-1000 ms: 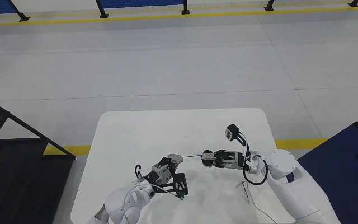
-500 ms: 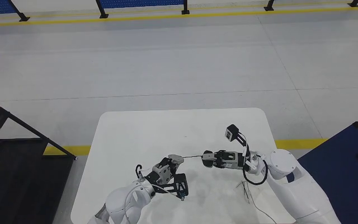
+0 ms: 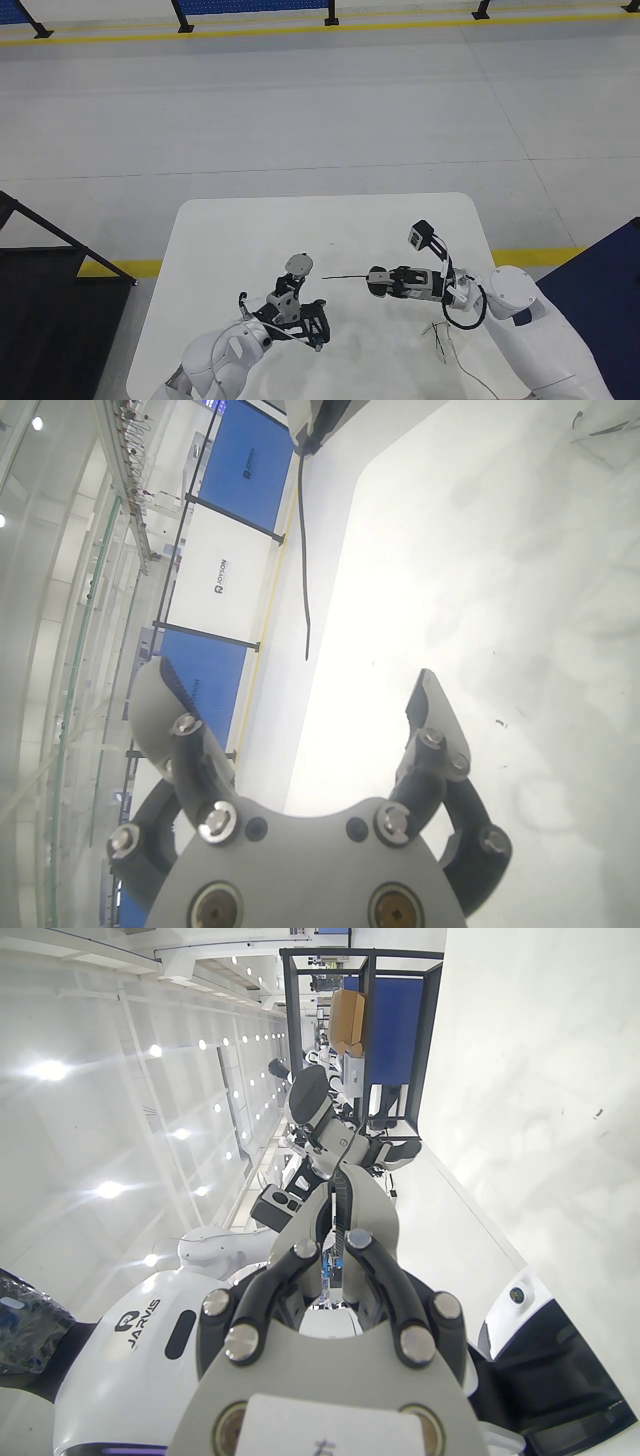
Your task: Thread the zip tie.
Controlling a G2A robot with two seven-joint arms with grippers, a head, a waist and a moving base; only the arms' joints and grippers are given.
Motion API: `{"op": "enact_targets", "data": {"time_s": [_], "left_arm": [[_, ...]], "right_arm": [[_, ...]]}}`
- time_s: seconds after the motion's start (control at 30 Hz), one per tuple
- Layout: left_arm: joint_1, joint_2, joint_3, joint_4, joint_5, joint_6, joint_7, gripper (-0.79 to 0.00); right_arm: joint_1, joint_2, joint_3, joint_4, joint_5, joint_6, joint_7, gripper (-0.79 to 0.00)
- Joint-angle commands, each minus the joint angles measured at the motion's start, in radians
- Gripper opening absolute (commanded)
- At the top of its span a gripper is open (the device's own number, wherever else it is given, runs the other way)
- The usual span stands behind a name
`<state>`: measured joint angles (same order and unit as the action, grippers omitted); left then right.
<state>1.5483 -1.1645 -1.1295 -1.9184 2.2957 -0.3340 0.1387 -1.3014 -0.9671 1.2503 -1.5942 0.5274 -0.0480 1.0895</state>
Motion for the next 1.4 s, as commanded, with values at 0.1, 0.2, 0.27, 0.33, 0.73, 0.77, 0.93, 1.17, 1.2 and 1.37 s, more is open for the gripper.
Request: {"op": "enact_targets", "data": {"time_s": [0.1, 0.2, 0.27, 0.33, 0.73, 0.77, 0.93, 1.17, 1.2, 1.37], "left_arm": [[0.001, -0.001, -0.006, 0.013, -0.078, -0.032, 0.010, 0.000], [0.001, -0.001, -0.006, 0.013, -0.078, -0.032, 0.010, 0.000], [0.003, -0.002, -0.004, 0.016, -0.090, -0.031, 0.008, 0.000], [0.003, -0.007, -0.027, 0.023, -0.180, -0.017, -0.044, 0.000], [-0.021, -0.029, -0.123, 0.120, -0.924, -0.180, -0.432, 0.000], [-0.021, -0.029, -0.123, 0.120, -0.924, -0.180, -0.432, 0.000], [-0.017, -0.031, -0.121, 0.124, -0.953, -0.174, -0.422, 0.000], [-0.071, -0.042, -0.145, 0.199, -1.502, -0.144, -0.628, 0.000], [-0.077, -0.043, -0.151, 0.219, -1.589, -0.137, -0.651, 0.000], [-0.103, -0.046, -0.159, 0.289, -1.903, -0.101, -0.747, 0.000]], "right_arm": [[0.001, 0.000, 0.002, 0.001, -0.003, -0.005, 0.001, -0.785], [0.001, 0.000, 0.002, 0.001, -0.003, -0.005, 0.001, -0.785], [0.000, 0.000, 0.003, -0.005, -0.008, -0.010, -0.010, -0.785], [-0.008, 0.001, 0.007, -0.026, -0.030, -0.038, -0.021, -0.785], [-0.027, 0.007, 0.036, -0.048, -0.101, -0.155, -0.010, -0.785], [-0.027, 0.007, 0.036, -0.048, -0.101, -0.155, -0.010, -0.785], [-0.027, 0.007, 0.036, -0.048, -0.101, -0.155, -0.010, -0.785], [-0.035, 0.008, 0.035, -0.071, -0.155, -0.212, -0.020, -0.785], [-0.036, 0.008, 0.036, -0.071, -0.156, -0.216, -0.019, -0.785], [-0.037, 0.010, 0.039, -0.070, -0.180, -0.226, -0.016, -0.785]]}}
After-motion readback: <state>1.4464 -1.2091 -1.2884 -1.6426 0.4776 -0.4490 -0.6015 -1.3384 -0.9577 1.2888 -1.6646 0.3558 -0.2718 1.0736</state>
